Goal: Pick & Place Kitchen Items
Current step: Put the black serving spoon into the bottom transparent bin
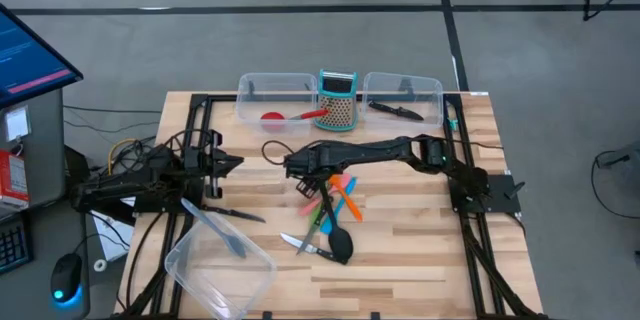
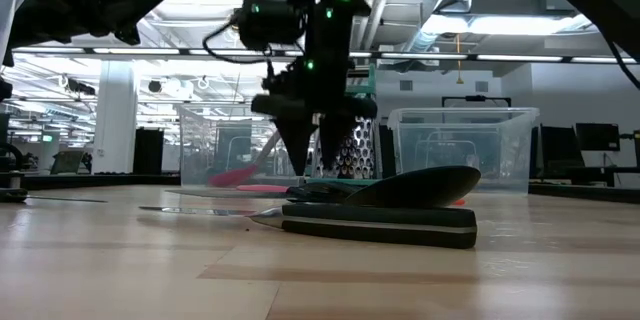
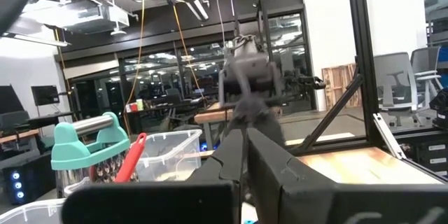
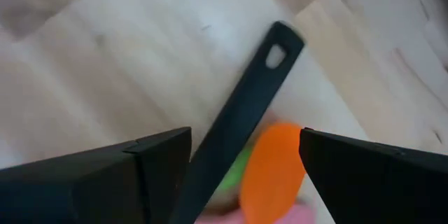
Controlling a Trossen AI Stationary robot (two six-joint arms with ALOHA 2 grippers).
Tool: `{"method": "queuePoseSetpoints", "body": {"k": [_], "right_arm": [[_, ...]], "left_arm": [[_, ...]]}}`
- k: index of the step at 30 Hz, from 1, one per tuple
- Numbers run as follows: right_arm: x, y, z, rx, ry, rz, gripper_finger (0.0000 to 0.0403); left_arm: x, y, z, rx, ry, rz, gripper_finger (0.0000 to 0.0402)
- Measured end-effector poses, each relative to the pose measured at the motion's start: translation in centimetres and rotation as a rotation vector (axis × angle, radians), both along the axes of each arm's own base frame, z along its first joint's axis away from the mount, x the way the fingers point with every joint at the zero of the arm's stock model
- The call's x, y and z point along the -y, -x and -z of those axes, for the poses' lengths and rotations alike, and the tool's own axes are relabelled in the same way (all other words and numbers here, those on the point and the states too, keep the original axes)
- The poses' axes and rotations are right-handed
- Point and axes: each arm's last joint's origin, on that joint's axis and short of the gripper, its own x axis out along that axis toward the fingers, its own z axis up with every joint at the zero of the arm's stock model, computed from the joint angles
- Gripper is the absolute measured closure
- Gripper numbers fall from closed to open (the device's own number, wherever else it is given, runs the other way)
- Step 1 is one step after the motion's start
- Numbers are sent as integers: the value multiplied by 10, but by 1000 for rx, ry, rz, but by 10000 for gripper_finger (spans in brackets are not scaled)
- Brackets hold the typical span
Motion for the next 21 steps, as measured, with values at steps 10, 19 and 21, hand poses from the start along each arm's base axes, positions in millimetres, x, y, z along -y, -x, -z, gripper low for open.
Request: {"method": "queuePoseSetpoints", "body": {"k": [10, 19, 21], "right_arm": [[4, -8, 26, 15, -46, 2, 143], [1, -14, 34, 42, -82, -4, 165], [1, -14, 33, 47, -79, -3, 198]], "left_arm": [[0, 0, -1, 10, -3, 3, 399], [0, 0, -1, 15, -3, 2, 399], [0, 0, -2, 17, -3, 0, 399]]}}
